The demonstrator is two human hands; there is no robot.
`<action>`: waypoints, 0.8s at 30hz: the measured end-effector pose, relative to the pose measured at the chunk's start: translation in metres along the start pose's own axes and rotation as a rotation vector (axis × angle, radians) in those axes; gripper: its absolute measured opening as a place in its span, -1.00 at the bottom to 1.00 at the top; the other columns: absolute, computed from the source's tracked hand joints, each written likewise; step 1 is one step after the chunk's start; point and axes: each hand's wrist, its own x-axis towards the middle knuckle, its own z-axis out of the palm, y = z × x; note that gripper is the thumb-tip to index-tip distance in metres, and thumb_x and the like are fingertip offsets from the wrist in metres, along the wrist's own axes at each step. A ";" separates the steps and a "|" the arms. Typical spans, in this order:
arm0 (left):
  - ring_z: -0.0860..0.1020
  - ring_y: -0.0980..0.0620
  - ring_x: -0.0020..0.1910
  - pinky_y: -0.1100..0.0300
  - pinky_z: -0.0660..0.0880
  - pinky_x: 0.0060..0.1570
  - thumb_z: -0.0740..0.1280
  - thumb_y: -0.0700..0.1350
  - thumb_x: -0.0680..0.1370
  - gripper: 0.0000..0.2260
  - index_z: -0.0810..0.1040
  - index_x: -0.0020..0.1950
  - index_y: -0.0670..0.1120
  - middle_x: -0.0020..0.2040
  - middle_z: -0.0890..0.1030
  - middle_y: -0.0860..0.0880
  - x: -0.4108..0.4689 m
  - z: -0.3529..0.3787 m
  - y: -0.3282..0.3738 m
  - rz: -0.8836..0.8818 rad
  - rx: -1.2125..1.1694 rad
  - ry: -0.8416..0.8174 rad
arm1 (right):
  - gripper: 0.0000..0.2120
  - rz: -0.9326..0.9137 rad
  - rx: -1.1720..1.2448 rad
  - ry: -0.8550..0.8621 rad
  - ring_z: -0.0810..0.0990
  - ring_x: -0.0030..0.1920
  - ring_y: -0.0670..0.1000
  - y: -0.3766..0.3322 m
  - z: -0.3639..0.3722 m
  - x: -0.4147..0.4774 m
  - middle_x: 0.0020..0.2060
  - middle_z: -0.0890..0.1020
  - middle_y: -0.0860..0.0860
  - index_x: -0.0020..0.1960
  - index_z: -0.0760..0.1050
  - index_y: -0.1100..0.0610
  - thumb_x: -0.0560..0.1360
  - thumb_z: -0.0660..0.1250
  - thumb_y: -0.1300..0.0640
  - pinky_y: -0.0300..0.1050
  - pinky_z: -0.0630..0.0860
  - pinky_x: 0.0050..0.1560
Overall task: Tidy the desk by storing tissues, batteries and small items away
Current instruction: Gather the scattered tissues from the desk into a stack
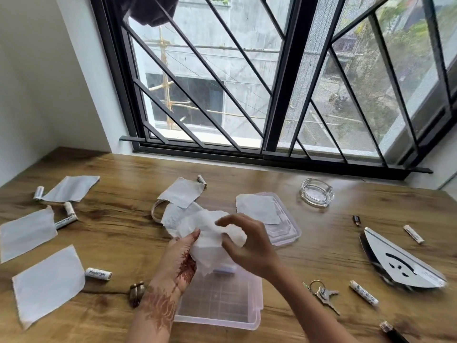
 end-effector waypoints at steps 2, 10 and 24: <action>0.66 -0.01 -0.39 0.13 0.59 -0.44 0.26 -0.30 0.51 -0.91 0.53 -0.03 -0.24 -0.34 0.68 -0.12 0.002 0.001 0.002 0.017 0.008 0.001 | -0.88 0.055 -0.082 0.117 0.59 -0.13 -0.13 0.018 -0.007 0.008 -0.17 0.67 0.00 -0.11 0.60 0.14 0.38 0.33 0.21 -0.33 0.48 -0.08; 0.66 0.00 -0.35 0.12 0.61 -0.40 0.25 -0.30 0.52 -0.89 0.53 0.01 -0.24 -0.30 0.69 -0.11 0.003 -0.002 0.003 0.021 -0.040 -0.007 | -0.66 0.297 -0.507 -0.063 0.40 0.30 0.10 0.097 -0.017 0.019 0.22 0.53 0.13 0.18 0.51 0.23 0.41 0.38 0.19 -0.21 0.30 0.25; 0.63 -0.07 -0.17 0.15 0.62 -0.35 0.28 -0.27 0.52 -0.74 0.49 0.20 -0.25 -0.12 0.67 -0.15 0.001 -0.007 0.010 0.010 -0.033 0.061 | -0.88 0.311 -0.374 0.198 0.57 0.03 0.09 0.096 0.003 0.027 -0.03 0.65 0.13 -0.05 0.57 0.28 0.49 0.28 0.29 -0.23 0.40 0.08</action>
